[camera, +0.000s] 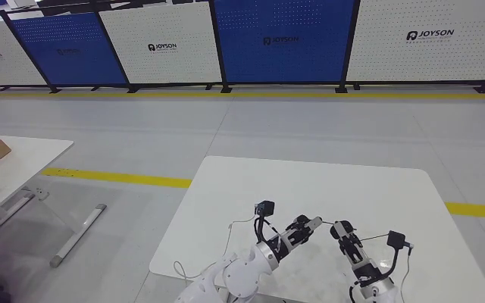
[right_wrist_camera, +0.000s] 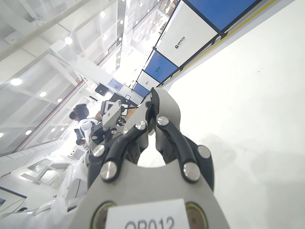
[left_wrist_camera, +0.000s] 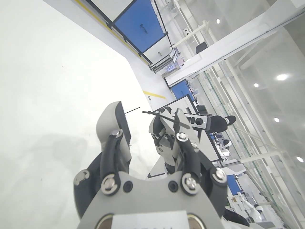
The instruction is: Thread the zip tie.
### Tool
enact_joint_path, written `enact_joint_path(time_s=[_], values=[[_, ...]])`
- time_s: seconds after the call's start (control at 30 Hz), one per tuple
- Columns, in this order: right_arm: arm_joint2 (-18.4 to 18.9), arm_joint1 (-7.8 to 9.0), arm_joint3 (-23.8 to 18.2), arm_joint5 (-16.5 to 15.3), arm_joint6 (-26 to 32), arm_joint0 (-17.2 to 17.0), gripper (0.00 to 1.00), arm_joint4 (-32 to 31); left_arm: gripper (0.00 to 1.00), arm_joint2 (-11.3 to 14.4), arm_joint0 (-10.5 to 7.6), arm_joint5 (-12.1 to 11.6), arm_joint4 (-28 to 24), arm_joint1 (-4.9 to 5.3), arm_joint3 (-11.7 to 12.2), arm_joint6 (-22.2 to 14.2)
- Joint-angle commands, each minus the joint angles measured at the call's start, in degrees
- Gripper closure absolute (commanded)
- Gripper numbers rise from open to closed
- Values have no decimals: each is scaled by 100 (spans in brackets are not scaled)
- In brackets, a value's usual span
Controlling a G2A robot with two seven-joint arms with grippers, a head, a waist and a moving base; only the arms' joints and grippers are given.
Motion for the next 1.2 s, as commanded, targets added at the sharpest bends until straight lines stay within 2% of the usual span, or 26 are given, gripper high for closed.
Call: enact_joint_path(time_s=[0.0,0.13,0.27,0.3,0.57,0.7,0.77,1.0,1.17], values=[[-7,3,4,0,-8,5,100,-11,55,29,-15,21,31,-9,6,28],[-29,11,10,0,-40,7,100,-85,60,75,-43,70,111,-24,8,84],[-58,19,2,0,-102,-3,100,-206,69,135,-66,126,222,-43,19,181],[-63,21,0,0,-121,-6,100,-231,74,144,-70,132,229,-47,23,194],[-106,40,0,0,-178,-10,100,-291,83,188,-79,198,351,-66,36,260],[-125,47,-2,0,-198,1,100,-291,97,189,-75,198,374,-71,31,277],[-130,50,-8,0,-206,3,100,-297,100,185,-73,199,379,-72,28,275],[-144,66,-34,0,-198,0,100,-294,100,171,-66,184,376,-78,11,251],[-102,88,-50,0,72,44,100,-23,100,176,-52,134,377,-79,-37,205]])
